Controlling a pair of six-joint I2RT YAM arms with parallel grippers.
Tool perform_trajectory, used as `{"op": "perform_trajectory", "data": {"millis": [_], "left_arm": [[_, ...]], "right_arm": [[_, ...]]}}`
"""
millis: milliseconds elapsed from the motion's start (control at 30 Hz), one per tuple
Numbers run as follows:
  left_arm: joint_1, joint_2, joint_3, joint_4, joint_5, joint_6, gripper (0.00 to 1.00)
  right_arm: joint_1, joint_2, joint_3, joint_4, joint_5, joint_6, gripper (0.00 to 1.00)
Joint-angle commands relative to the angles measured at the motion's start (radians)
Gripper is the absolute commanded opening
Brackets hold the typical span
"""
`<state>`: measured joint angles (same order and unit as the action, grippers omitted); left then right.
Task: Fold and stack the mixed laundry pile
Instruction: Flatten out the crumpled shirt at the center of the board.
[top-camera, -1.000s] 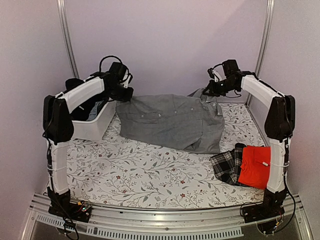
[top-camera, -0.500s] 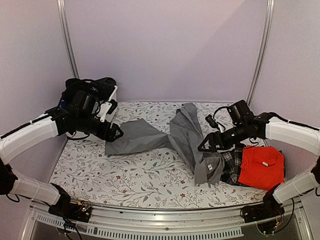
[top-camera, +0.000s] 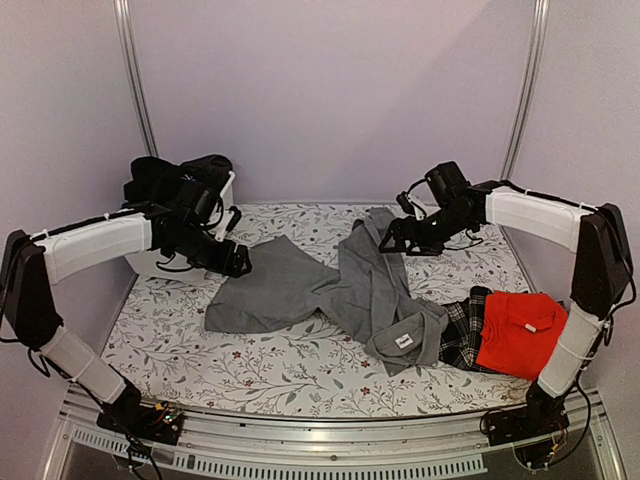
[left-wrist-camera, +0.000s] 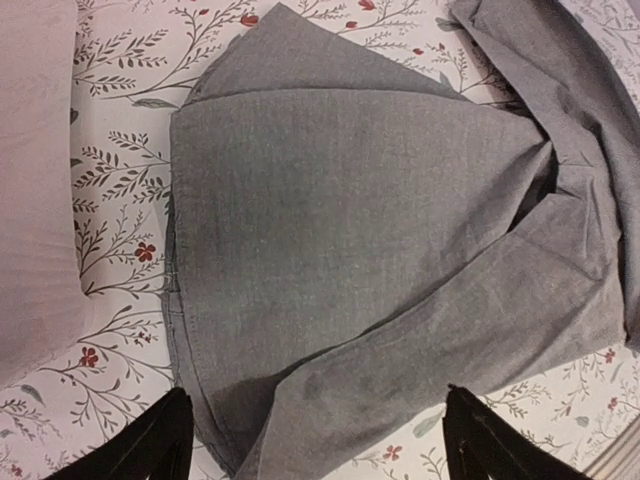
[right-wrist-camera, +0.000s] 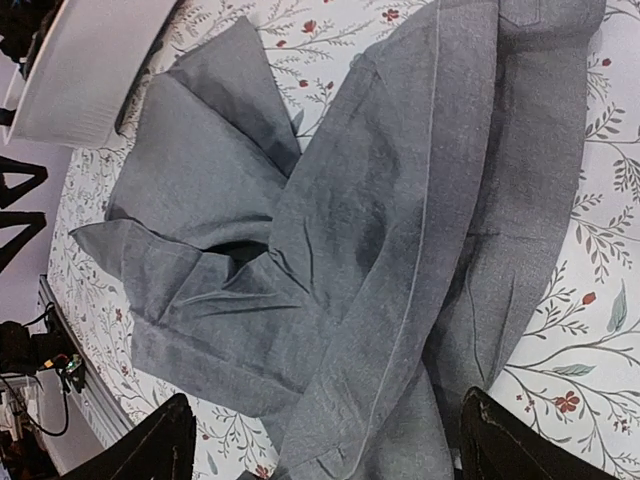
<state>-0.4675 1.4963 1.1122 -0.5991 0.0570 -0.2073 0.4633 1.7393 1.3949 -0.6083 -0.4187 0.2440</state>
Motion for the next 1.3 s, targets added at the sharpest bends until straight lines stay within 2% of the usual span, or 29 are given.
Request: {"op": "perform_trajectory", "data": {"millis": [0,200,267,300,333,400,433,600,700,800,900,1067,1267], "left_arm": [[0.015,0.041,0.071,-0.008,-0.037,-0.028,0.86],[0.027,0.121,0.099,-0.042,-0.054,-0.058,0.87],[0.031,0.139,0.103,-0.058,-0.054,-0.06,0.87],[0.034,0.145,0.103,-0.064,-0.053,-0.059,0.87],[0.037,0.15,0.102,-0.073,-0.047,-0.055,0.88],[0.042,0.154,0.099,-0.086,-0.03,-0.043,0.89],[0.045,0.155,0.096,-0.096,-0.014,-0.035,0.91],[0.048,0.118,0.048,-0.127,0.054,-0.012,0.94],[0.057,0.089,0.003,-0.132,0.075,-0.015,0.94],[0.069,0.098,-0.027,-0.127,0.069,-0.011,0.92],[0.073,0.113,-0.024,-0.128,0.077,0.0,0.88],[0.072,0.11,-0.028,-0.121,0.038,0.031,0.79],[0.077,0.151,0.028,-0.083,0.07,0.194,0.7]], "right_arm": [[-0.006,0.151,0.148,-0.107,0.053,0.001,0.89],[-0.005,0.284,0.158,-0.088,0.021,0.017,0.81],[-0.003,0.307,0.158,-0.081,-0.006,0.019,0.74],[-0.002,0.324,0.156,-0.079,-0.026,0.02,0.67],[0.0,0.332,0.151,-0.074,-0.051,0.02,0.51],[-0.001,0.34,0.152,-0.08,-0.077,0.011,0.07],[-0.003,0.335,0.159,-0.09,-0.068,0.008,0.01],[-0.094,0.206,0.202,-0.096,-0.037,-0.02,0.0],[-0.16,0.121,0.214,-0.078,-0.092,-0.037,0.0],[-0.176,0.084,0.21,-0.094,-0.168,-0.059,0.0],[-0.176,0.078,0.168,-0.109,-0.233,-0.081,0.0],[-0.176,0.03,0.085,-0.105,-0.255,-0.087,0.0],[-0.175,0.015,0.023,-0.117,-0.281,-0.104,0.0]]}}
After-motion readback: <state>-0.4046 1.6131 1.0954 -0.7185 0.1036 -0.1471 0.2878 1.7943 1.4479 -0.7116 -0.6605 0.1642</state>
